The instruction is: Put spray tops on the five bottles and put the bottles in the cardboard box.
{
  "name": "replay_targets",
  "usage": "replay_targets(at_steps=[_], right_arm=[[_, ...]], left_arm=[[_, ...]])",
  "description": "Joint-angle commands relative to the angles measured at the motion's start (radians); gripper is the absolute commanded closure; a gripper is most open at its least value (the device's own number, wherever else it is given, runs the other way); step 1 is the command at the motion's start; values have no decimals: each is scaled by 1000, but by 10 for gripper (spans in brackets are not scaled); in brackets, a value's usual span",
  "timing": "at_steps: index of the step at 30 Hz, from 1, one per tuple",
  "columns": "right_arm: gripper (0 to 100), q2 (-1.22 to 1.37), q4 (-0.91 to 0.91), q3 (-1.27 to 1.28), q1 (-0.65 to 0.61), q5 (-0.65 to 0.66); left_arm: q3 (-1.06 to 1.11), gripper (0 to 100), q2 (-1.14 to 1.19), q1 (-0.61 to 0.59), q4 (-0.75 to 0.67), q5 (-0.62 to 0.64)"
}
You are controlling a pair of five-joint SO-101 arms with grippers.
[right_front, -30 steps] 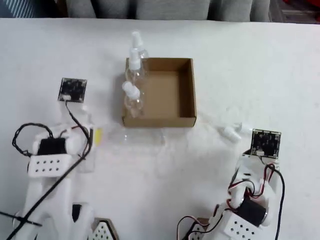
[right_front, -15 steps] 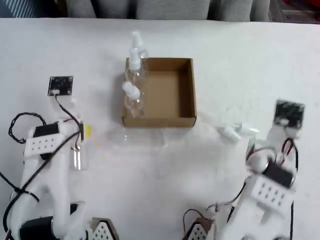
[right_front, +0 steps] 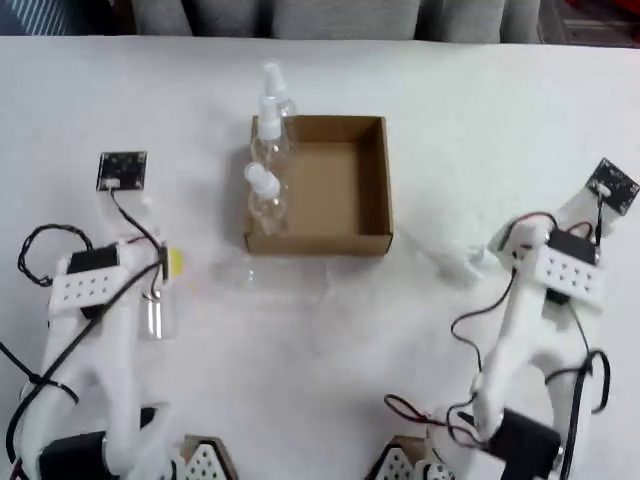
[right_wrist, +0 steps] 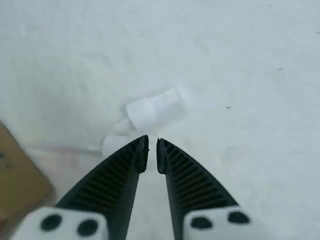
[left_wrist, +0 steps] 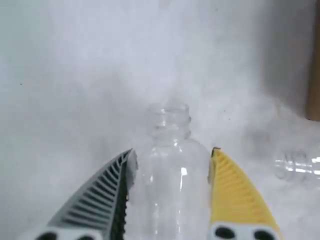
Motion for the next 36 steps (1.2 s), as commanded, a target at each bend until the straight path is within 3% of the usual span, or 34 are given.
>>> replay_targets(at_steps=[1,9,13,19,24,27,32,36], right_arm=[[895,71,-12,-101,-44,-140],[854,278,-33,-212,-47,-236],[854,381,-24,-295,-51,-348],[848,496,25,-394,-54,-361],[785,628,48,-483,-64,-358],[821,705,104,-566,-65,-356],[991,763,272,-750,-44,-265],[985,776,384,-856,-10,-206]], left_arm=[[-54,980,-1,-7,-32,2],[-54,980,-1,10,-32,-5],[-54,980,-1,22,-32,-78],[-54,980,1,22,-32,-84],[-52,980,1,22,-32,-86],[-52,980,1,21,-32,-87],[-51,980,1,21,-32,-87],[-37,980,1,21,-32,-89]])
